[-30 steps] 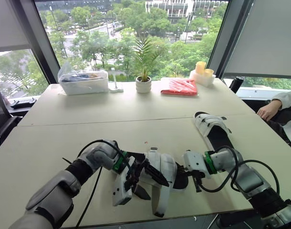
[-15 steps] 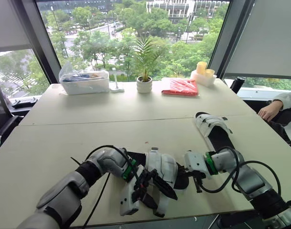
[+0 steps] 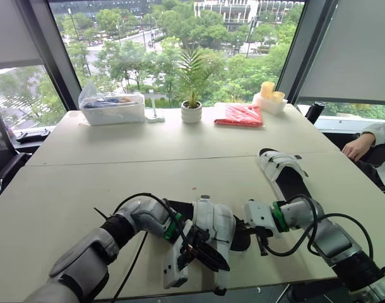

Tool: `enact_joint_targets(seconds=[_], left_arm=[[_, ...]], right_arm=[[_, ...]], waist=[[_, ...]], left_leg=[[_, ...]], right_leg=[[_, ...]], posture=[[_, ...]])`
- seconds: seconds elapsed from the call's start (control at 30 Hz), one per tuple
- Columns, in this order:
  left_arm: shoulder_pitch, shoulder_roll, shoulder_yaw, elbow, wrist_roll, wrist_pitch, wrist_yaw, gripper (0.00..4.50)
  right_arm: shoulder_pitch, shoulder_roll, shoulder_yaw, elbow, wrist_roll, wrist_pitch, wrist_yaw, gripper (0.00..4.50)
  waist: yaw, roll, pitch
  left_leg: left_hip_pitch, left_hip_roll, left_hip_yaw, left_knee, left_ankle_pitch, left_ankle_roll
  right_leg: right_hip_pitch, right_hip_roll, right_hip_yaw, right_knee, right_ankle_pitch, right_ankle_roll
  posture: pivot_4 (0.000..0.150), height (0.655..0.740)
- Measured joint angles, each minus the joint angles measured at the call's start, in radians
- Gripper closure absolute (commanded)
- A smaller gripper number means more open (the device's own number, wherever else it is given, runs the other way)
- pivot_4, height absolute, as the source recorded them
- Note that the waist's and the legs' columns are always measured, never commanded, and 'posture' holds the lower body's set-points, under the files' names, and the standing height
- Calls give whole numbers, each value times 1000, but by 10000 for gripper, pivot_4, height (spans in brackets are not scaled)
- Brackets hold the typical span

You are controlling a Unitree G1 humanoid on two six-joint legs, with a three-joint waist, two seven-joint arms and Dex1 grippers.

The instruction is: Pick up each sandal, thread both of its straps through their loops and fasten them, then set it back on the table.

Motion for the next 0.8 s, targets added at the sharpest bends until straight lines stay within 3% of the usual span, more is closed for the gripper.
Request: enact_joint_targets(seconds=[0.13, 0.23, 0.4, 0.6, 0.8], left_arm=[[71, 25, -28, -95, -210, 225, -18, 43551], [105, 14, 9, -211, -407, 519, -55, 43551], [134, -8, 117, -293, -588, 974, -86, 43551], [133, -71, 226, -313, -694, 1353, -102, 43551], [134, -127, 296, -304, -703, 1530, -122, 43551]], right_arm=[[-1, 0, 0, 5, 0, 0, 0, 45000], [-4, 0, 1, 8, -1, -1, -1, 45000], [-9, 1, 3, 14, -2, -2, -1, 45000], [-26, 9, 9, 30, -2, -5, -1, 45000], [-29, 9, 10, 33, -2, -5, -1, 45000]], waist=[[0, 0, 0], [0, 0, 0], [0, 0, 0], [-2, -1, 0], [-1, -1, 0]], left_leg=[[0, 0, 0, 1, 0, 0], [0, 0, -1, 3, 0, 0], [0, 0, -1, 4, 0, 0], [0, 0, -1, 5, 0, 0], [1, 0, -1, 6, 0, 0]], right_leg=[[0, 0, 0, 2, 0, 0], [-1, 0, 0, 3, 0, 0], [-1, 1, 0, 6, -1, 1], [-2, 3, 0, 10, -1, 1], [-1, 1, 1, 10, -1, 1]], posture=[[1500, 7400], [1500, 7400], [1500, 7400], [1500, 7400], [1500, 7400]])
